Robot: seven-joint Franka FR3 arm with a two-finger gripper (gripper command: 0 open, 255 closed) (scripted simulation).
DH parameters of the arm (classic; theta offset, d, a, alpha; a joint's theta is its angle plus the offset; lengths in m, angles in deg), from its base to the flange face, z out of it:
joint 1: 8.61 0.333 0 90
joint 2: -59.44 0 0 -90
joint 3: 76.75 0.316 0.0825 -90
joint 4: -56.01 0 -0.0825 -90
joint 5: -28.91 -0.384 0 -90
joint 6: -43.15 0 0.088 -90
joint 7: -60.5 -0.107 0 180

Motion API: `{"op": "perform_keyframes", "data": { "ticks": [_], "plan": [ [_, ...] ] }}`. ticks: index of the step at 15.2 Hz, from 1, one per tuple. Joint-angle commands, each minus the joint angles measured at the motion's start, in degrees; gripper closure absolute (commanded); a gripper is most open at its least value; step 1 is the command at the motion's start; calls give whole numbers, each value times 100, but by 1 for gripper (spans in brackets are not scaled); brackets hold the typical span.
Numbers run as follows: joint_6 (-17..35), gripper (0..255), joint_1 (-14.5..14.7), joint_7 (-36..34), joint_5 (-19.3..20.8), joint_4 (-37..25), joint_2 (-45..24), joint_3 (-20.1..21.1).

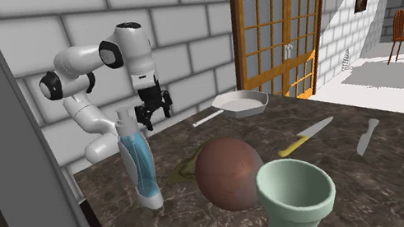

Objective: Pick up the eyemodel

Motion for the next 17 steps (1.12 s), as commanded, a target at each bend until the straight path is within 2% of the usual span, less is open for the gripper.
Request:
{"op": "perform_keyframes", "data": {
  "ticks": [1, 9, 17],
  "plan": [
    [0, 0, 0, 0, 0, 0, 0, 0],
    [269, 0, 248, 2270, 1018, -837, -1046, -872],
    [627, 0, 551, 4444, 1527, -2149, -2419, -1556]
  ]
}}
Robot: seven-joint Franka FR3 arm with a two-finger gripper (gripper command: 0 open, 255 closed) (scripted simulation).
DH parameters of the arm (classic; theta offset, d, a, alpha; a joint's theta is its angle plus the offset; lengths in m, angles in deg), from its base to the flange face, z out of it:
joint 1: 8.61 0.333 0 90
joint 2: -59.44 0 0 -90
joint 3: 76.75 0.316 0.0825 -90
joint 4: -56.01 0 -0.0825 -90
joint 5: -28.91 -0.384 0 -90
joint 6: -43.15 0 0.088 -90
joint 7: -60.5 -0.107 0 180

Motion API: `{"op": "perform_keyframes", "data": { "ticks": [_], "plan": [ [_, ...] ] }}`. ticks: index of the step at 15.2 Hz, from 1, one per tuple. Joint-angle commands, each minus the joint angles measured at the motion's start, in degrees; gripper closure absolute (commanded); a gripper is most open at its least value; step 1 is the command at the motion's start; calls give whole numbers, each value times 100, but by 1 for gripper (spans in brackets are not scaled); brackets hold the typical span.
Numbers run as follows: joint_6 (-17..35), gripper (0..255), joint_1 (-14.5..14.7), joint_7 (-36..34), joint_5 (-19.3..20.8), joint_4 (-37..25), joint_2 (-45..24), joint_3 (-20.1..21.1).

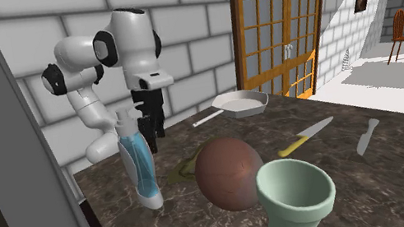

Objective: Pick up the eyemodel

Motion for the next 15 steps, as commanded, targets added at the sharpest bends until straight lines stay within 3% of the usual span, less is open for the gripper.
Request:
{"op": "perform_keyframes", "data": {
  "ticks": [1, 10, 15],
  "plan": [
    [96, 0, 72, 571, 66, -386, -386, -153],
    [297, 0, 203, 2945, -129, -2485, -2241, -587],
    [625, 0, 202, 2875, -84, -2050, -2135, -568]
  ]
}}
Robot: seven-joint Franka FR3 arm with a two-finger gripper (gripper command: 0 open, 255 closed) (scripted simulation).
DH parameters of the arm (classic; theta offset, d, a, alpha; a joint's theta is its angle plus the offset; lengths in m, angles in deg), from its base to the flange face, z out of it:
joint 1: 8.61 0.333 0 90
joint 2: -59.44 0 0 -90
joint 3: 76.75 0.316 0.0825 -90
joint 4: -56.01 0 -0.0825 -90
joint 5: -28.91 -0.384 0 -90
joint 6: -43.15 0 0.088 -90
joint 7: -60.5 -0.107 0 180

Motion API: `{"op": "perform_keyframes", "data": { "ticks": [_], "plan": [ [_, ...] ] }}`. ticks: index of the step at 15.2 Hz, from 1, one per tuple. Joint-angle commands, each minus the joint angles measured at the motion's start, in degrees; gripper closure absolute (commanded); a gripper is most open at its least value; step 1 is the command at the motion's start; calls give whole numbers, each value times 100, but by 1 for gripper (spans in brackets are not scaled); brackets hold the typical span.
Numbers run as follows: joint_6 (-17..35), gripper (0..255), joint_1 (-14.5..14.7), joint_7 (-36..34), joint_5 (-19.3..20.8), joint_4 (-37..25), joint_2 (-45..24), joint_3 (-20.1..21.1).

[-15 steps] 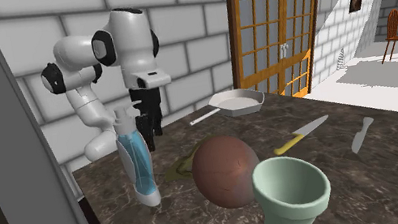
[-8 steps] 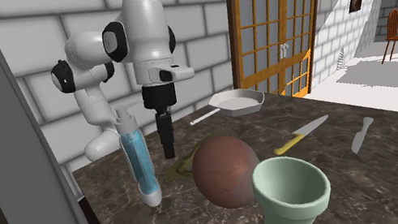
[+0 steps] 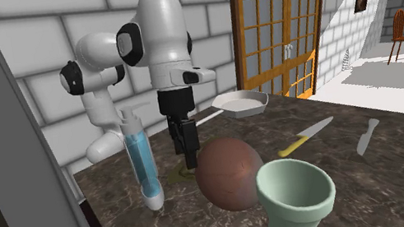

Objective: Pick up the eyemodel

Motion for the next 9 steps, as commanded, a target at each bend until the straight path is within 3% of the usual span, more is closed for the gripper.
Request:
{"op": "perform_keyframes", "data": {
  "ticks": [1, 5, 6, 9],
  "plan": [
    [159, 0, 5, -28, 18, 189, 33, 5],
    [364, 0, 9, -69, 43, 445, 84, 6],
    [342, 255, 2, -47, 27, 385, 47, -3],
    [340, 255, 1, -46, 21, 369, 33, -4]
  ]
}}
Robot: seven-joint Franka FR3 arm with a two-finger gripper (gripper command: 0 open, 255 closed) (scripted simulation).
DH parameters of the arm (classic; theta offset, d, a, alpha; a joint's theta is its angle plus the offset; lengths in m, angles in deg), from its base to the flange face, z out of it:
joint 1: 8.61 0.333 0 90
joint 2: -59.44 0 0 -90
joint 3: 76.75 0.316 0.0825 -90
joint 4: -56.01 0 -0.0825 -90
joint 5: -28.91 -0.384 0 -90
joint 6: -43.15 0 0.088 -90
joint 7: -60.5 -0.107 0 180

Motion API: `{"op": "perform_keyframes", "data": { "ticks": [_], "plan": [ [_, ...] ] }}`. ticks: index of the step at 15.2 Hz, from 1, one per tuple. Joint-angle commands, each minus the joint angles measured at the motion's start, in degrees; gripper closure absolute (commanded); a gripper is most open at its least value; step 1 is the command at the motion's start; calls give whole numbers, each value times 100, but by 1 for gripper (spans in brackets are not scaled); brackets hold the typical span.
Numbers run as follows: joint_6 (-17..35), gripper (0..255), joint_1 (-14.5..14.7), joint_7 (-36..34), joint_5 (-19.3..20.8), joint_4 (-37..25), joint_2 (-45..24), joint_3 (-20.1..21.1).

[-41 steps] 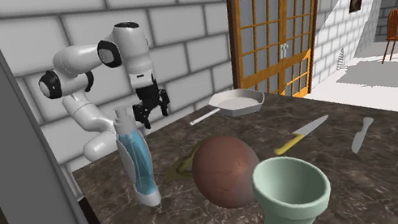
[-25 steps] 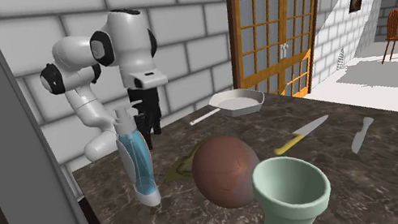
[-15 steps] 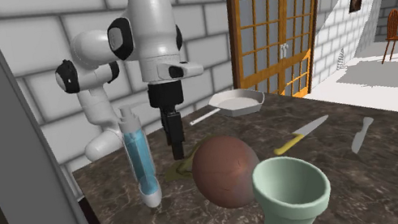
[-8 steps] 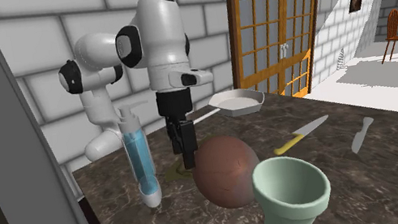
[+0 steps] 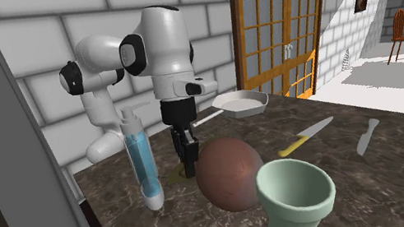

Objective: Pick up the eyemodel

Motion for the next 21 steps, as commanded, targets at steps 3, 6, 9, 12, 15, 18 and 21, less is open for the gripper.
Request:
{"op": "perform_keyframes", "data": {
  "ticks": [3, 6, 9, 12, 15, 18, 21],
  "plan": [
    [7, 255, 2, 0, -1, 14, -1, 2],
    [28, 255, 9, -22, 17, 78, 42, 11],
    [-212, 255, 7, 26, -11, -221, -18, 8],
    [-455, 255, 3, 77, -44, -540, -92, 1],
    [-705, 255, -6, 133, -81, -881, -184, -9],
    [-964, 255, -19, 194, -125, -1248, -294, -22],
    [-1232, 255, -39, 261, -178, -1647, -426, -39]
  ]
}}
